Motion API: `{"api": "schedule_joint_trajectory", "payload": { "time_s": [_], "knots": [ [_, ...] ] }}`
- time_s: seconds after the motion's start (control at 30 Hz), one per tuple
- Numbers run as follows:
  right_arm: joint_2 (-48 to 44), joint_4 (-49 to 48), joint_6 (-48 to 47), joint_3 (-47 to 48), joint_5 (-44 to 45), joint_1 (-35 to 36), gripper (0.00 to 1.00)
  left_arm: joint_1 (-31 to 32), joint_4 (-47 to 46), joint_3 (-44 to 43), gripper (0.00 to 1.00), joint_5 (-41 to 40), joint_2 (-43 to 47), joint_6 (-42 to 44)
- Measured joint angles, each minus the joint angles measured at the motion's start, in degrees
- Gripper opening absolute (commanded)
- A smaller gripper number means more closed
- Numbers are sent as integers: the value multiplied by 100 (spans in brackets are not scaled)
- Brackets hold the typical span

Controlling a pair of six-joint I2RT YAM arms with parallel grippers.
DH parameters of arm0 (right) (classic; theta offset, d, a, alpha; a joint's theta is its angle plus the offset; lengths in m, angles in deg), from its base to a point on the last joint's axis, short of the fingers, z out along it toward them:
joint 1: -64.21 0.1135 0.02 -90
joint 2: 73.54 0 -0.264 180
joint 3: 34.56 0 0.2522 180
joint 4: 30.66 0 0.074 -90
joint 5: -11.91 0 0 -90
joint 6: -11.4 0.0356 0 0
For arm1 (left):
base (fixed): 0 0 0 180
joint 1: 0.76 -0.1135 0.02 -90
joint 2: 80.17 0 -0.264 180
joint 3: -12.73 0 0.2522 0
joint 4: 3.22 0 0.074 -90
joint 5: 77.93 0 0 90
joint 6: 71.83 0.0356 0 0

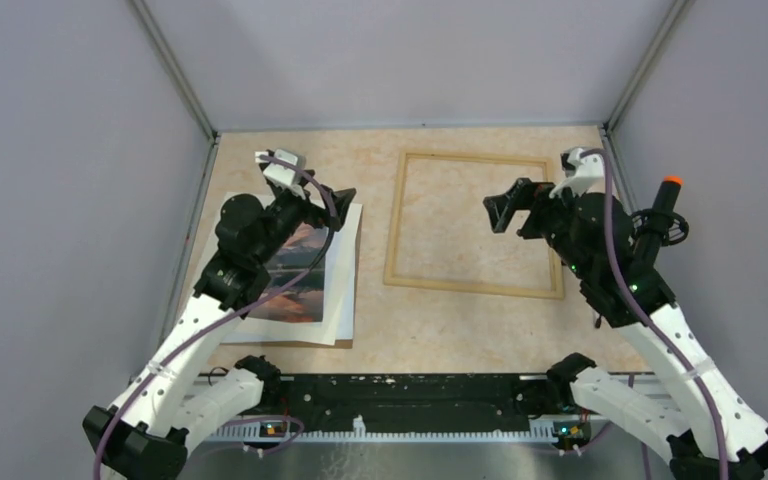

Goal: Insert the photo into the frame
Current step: Pick up the photo frame item at the center of the board.

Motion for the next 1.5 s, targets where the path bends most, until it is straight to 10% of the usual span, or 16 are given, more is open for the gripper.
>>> {"api": "schedule_joint_trajectory", "payload": {
  "time_s": [0.6, 0.9, 1.5],
  "knots": [
    [3834, -2319, 1705, -190, -815, 1508, 98, 28, 527, -160, 98, -2385, 433, -199],
    [5650, -4334, 3462, -385, -1742, 1552, 75, 76, 442, -151, 98, -2452, 732, -407],
    [7270, -4972, 4343, 234, -1869, 1550, 43, 544, 450, -83, 98, -2382, 695, -492]
  ]
}}
